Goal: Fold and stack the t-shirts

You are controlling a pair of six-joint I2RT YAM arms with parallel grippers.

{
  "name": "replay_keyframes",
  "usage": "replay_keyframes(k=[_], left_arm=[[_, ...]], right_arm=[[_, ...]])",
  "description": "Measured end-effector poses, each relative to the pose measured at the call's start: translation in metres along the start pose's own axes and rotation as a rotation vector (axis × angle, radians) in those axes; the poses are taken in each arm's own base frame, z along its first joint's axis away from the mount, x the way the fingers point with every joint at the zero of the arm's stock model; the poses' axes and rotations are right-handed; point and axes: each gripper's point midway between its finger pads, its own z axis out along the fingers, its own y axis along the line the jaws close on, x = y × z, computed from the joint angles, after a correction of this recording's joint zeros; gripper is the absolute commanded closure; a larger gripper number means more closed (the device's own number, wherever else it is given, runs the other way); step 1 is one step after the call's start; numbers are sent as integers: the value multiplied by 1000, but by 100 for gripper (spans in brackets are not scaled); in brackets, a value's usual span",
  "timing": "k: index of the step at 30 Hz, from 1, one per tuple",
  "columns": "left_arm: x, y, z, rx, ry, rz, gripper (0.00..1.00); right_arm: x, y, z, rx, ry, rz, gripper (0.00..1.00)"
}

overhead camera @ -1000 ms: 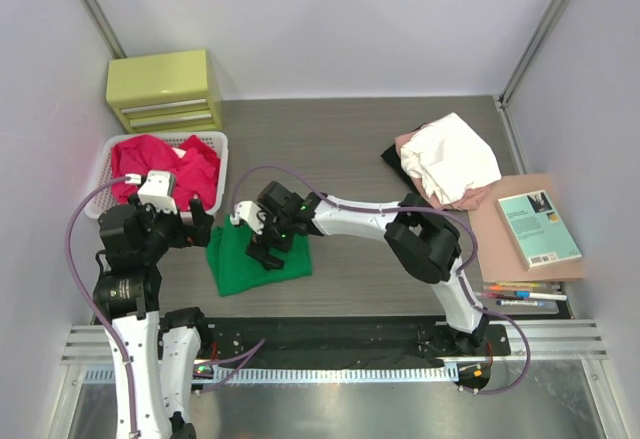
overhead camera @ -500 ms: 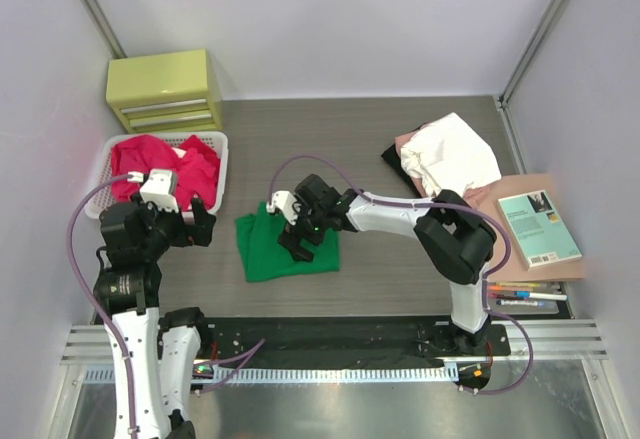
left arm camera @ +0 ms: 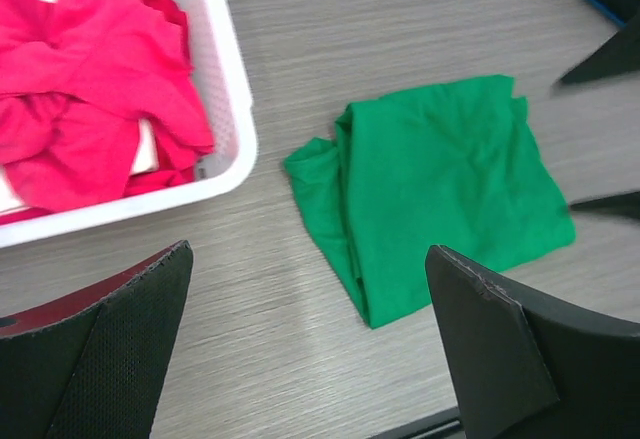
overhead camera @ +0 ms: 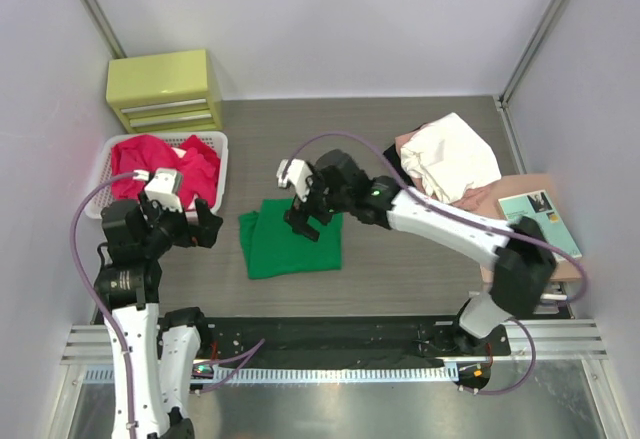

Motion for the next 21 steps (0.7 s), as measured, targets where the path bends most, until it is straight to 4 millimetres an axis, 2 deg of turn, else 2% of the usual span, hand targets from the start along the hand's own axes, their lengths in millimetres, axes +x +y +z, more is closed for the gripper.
replay_keyframes(k=[2,4,6,8,11,12,14,16,17,19,21], left_arm=[[6,-6,6,47,45,-9,0],[14,-14,18,108,117,-16,0],[25,-27,34,197,223,-37,0],[32,-38,50,285,311,-79,0],[42,-46,74,381,429,-180,0],[47,-49,81,418,472,-228,0],[58,-54,90,460,536,-298,0],[68,-57,95,488,590,-357,0],[71,-58,97,498,607,-378,0],[72,-59,98,505,622,-411,0],[69,-61,98,511,619,-437,0]], right_arm=[[-46,-9,-44,74,-134,-41,0],[-83,-16,-94,156,-269,-82,0],[-101,-28,-139,244,-363,-97,0],[-95,-47,-158,315,-374,-82,0],[-58,-88,-168,423,-312,-14,0],[-37,-101,-167,443,-272,21,0],[15,-115,-148,441,-146,102,0],[62,-114,-132,409,-32,176,0],[87,-104,-122,365,26,215,0],[115,-84,-110,291,91,264,0],[134,-66,-99,216,126,309,0]])
